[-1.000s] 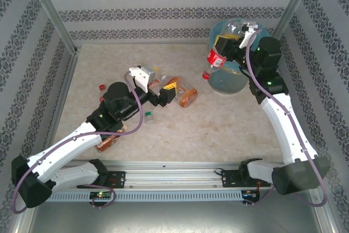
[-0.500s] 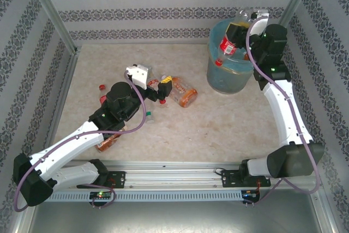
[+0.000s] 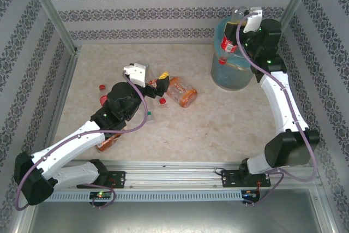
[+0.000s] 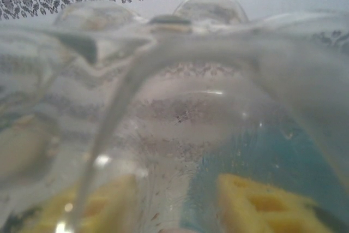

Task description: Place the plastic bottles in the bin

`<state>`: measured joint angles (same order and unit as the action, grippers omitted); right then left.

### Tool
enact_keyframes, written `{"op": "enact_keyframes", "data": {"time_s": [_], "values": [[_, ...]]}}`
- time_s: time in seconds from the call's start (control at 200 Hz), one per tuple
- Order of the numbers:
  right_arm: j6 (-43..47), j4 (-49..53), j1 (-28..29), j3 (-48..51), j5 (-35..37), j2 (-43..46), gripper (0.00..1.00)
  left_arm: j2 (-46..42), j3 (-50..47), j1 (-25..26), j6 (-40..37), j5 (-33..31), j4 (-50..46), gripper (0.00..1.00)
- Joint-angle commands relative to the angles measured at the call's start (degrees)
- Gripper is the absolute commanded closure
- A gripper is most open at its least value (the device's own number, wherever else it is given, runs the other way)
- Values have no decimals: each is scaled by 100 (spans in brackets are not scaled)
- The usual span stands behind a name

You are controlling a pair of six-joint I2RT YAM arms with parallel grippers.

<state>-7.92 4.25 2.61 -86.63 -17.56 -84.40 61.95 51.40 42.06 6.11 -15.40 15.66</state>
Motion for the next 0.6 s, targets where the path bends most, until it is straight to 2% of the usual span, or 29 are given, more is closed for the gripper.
{"op": "enact_keyframes", "data": {"time_s": [0.0,0.33,0.44,0.595], "values": [[7,-91,-42,-215,-256,36,56,3,-29,39,-145,-246,372,0],[-614,-49,42,-802,-995,153,58,-60,-68,39,-163,-275,341,0],[-486,129,55,-1255,-762,89,57,-69,-84,30,-167,-368,308,0],[106,533,-68,-1833,98,-283,57,35,6,-20,21,-738,-118,0]]}}
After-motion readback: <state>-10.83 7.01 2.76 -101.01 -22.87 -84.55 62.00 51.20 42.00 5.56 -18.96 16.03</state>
